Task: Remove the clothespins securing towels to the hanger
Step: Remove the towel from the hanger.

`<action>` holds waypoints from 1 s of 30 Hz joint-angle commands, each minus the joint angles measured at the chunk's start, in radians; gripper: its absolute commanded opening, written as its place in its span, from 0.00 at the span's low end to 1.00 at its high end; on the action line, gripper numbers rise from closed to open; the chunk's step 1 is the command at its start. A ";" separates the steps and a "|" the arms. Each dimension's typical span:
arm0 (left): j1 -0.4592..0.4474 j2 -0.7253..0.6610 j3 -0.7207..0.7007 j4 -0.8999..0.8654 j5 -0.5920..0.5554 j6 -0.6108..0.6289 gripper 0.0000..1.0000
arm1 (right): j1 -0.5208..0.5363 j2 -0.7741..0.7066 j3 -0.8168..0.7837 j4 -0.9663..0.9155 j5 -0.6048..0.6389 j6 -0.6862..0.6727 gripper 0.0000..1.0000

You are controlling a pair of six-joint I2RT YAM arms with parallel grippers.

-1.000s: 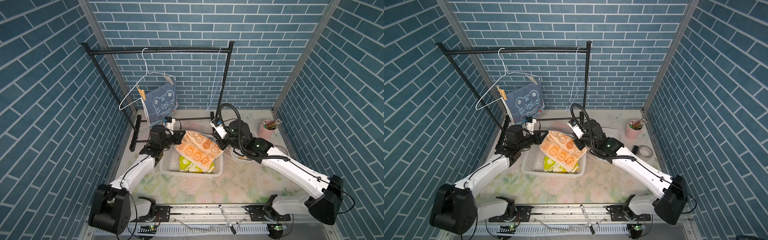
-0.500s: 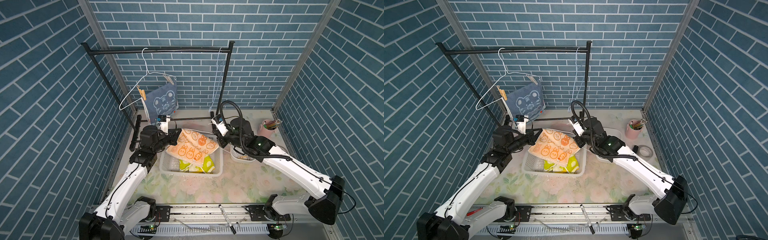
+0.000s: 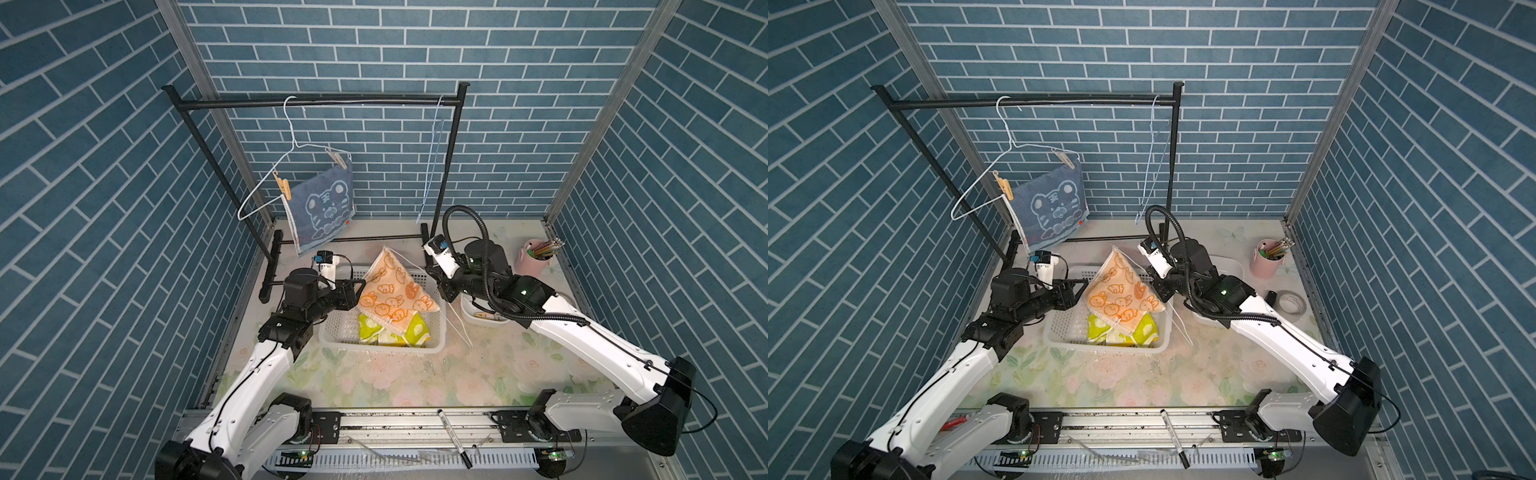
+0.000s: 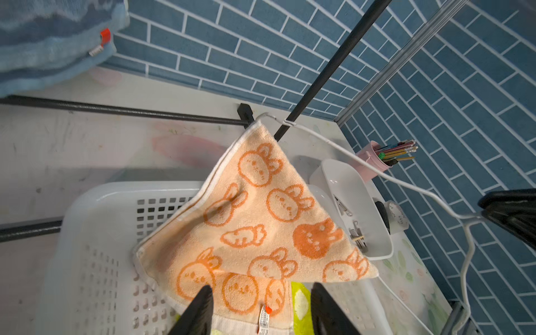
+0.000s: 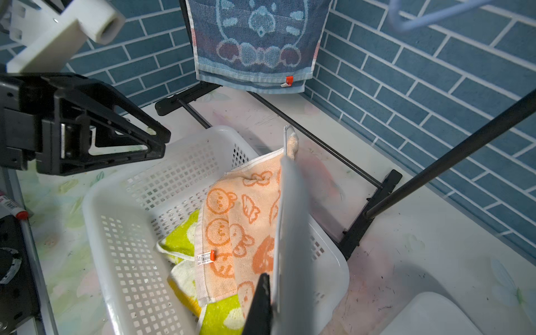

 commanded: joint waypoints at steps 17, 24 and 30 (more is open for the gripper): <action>-0.394 0.258 0.046 0.220 -0.010 -0.362 0.61 | -0.018 -0.036 0.017 0.011 0.040 0.106 0.00; -0.468 0.384 0.074 0.279 -0.070 -0.371 0.66 | -0.019 -0.036 0.012 0.023 0.026 0.118 0.00; -0.477 0.464 0.104 0.311 -0.077 -0.383 0.69 | -0.020 -0.043 0.003 0.031 0.019 0.129 0.00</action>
